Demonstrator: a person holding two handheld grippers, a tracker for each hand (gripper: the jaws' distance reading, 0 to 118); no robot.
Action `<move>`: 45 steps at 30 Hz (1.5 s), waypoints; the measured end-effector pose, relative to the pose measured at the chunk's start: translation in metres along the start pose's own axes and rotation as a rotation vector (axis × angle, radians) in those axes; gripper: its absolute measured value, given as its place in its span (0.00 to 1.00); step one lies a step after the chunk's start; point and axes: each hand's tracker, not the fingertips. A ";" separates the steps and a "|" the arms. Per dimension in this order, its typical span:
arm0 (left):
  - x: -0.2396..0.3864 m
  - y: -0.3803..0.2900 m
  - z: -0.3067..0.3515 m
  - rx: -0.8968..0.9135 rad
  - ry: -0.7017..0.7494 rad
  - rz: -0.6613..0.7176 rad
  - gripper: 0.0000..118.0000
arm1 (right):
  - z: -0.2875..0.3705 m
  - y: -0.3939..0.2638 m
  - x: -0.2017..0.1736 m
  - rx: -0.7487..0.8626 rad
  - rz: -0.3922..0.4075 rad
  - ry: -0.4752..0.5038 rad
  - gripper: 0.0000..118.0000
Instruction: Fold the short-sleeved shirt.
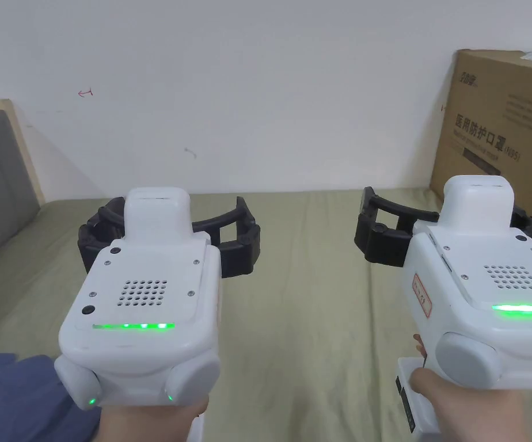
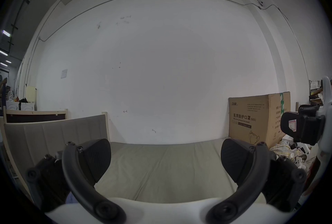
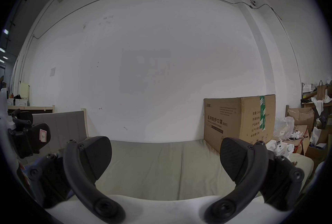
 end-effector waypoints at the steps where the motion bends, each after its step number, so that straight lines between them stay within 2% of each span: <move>1: 0.000 0.000 0.000 0.001 0.001 0.000 1.00 | 0.000 0.000 0.000 -0.001 0.003 0.000 1.00; 8: -0.001 0.001 0.001 0.006 -0.014 0.019 1.00 | -0.001 -0.002 0.002 -0.011 -0.003 -0.007 1.00; 11: 0.000 0.000 0.001 -0.002 -0.007 0.015 1.00 | -0.002 -0.003 0.002 -0.008 0.021 -0.023 1.00; 23: 0.001 -0.004 0.001 -0.011 -0.003 0.005 1.00 | -0.003 -0.007 0.007 -0.031 -0.017 -0.019 1.00; 45: 0.002 -0.006 0.001 -0.020 0.000 -0.009 1.00 | 0.005 -0.006 0.001 0.020 0.054 0.007 1.00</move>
